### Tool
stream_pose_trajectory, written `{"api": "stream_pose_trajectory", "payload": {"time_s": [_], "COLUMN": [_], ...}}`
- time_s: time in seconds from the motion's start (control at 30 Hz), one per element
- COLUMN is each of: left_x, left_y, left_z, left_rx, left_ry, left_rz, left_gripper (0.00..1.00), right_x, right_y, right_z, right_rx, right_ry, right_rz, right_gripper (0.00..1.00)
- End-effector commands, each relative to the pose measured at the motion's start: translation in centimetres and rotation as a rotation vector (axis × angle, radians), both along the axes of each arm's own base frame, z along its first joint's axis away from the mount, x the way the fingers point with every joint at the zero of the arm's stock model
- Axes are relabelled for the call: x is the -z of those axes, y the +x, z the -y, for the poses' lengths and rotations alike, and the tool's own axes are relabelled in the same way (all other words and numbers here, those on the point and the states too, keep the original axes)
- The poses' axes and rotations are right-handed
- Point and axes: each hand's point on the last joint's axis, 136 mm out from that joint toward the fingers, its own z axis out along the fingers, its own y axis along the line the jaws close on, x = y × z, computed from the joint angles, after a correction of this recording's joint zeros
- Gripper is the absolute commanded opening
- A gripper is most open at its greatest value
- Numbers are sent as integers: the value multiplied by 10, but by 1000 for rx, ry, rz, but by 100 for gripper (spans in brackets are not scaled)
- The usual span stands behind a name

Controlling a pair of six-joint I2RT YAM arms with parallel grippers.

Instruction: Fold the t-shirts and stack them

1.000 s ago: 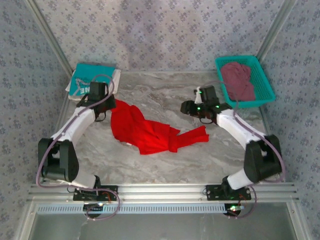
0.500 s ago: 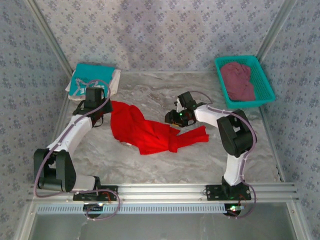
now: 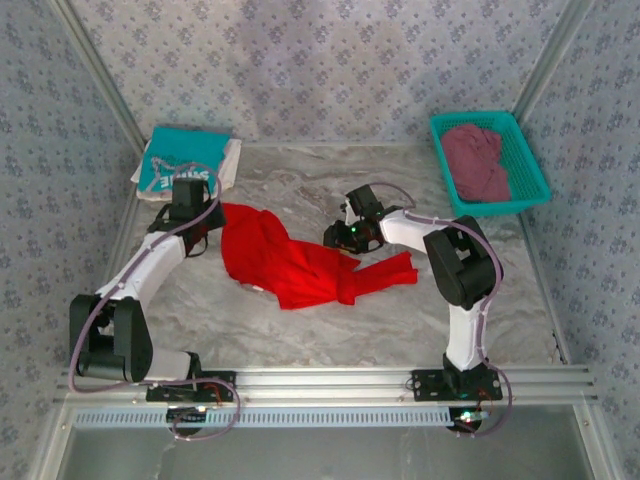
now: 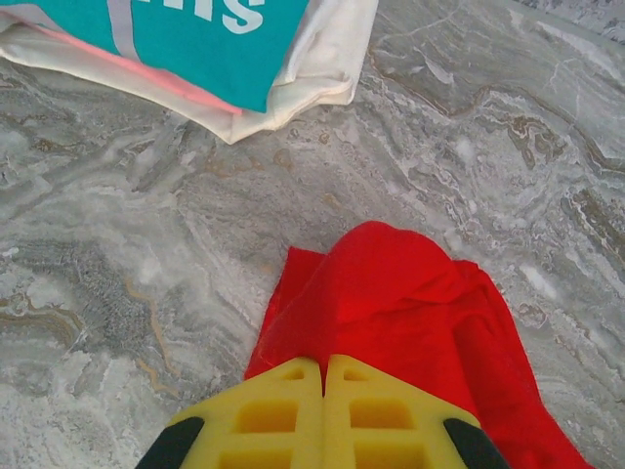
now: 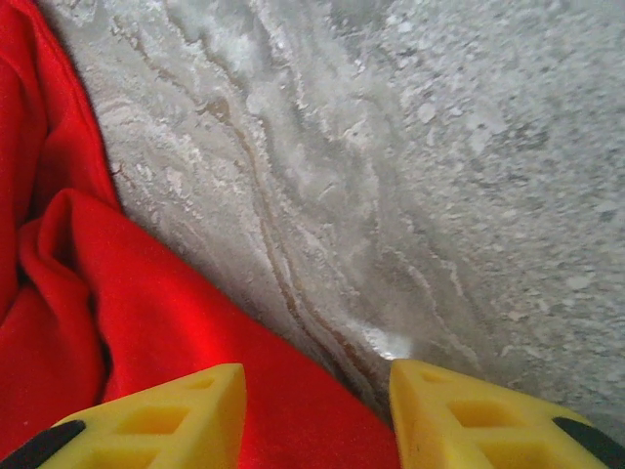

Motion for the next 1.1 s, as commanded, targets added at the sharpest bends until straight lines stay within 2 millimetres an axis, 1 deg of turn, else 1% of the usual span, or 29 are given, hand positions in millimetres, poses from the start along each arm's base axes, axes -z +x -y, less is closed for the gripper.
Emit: {"api": "stream_pose_trajectory", "payload": {"time_s": [0.0, 0.07, 0.17, 0.2, 0.3, 0.4, 0.43, 0.47, 0.57, 0.67, 0.7, 0.87, 0.97, 1.07], "left_x": [-14, -16, -20, -21, -24, -33, -35, -37, -46, -60, -65, -97, -119, -150], "left_y": [1, 1, 0, -1, -2, -3, -4, -5, -7, -11, -12, -19, -25, -34], "left_z": [-1, -3, -3, -5, -10, -12, -13, -16, -22, -26, -28, -36, -41, -45], "left_rx": [-10, -22, -18, -23, -49, -53, -56, -64, -88, -96, -104, -118, -122, -117], "left_ry": [-27, -28, -25, -20, -32, -44, -41, -40, -62, -67, -67, -78, -61, -53], "left_rz": [52, 62, 67, 72, 95, 110, 118, 129, 152, 182, 200, 264, 306, 356], "left_gripper": [0, 0, 0, 0, 0, 0, 0, 0, 0, 0, 0, 0, 0, 0], "right_x": [5, 9, 11, 13, 11, 0, -5, -13, -46, -86, -89, -139, -174, -217], "right_y": [1, -2, -6, -7, -6, -1, 2, 5, 15, 22, 19, 14, 9, -4], "right_z": [3, 4, -5, -8, -17, -20, -18, -16, -5, 7, 14, 41, 57, 76], "right_rx": [0, 1, -36, -51, -60, -36, -28, -22, 7, 29, 34, 64, 71, 67], "right_ry": [-56, -82, -96, -94, -53, 4, 14, 23, 53, 74, 69, 76, 86, 51], "right_rz": [10, 2, 22, 23, 13, 44, 56, 70, 137, 238, 250, 386, 492, 636], "right_gripper": [45, 45, 43, 40, 25, 10, 9, 7, 0, 0, 0, 0, 0, 0]}}
